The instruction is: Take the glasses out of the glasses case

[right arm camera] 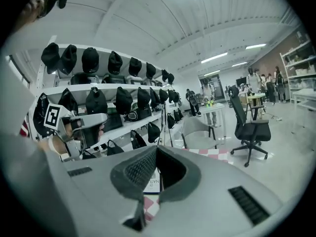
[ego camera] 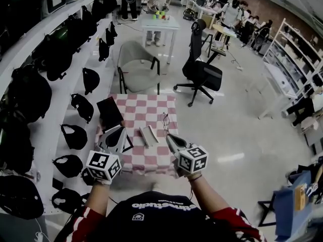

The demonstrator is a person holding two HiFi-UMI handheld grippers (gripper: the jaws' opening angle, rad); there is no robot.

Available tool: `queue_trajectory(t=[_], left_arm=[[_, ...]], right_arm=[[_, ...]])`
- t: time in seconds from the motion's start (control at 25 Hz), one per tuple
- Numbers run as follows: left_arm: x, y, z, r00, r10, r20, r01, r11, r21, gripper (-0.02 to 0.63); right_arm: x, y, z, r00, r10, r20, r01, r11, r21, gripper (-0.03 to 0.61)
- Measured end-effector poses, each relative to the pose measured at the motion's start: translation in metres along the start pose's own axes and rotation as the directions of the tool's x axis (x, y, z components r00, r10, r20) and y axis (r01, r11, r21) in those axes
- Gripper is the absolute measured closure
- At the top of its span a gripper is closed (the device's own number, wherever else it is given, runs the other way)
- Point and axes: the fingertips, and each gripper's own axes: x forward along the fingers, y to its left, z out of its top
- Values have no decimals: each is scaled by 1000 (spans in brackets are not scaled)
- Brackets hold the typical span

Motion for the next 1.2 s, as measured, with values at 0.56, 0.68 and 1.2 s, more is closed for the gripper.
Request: queue_trajectory(t=[0.56, 0.68, 1.2], left_arm=[[-17, -10, 24, 999, -27, 41, 26, 1000, 16, 607], [-21, -11, 27, 998, -28, 49, 27, 999, 18, 607], [-41, -16, 38, 997, -21, 78, 19, 1000, 18, 607]], right_arm=[[-42, 26, 46, 987, -39, 157, 41, 999, -10, 569], [-52, 33, 55, 982, -41, 186, 45, 999, -17, 569], [-85, 49, 75, 959, -76, 273, 93, 995, -48, 569]])
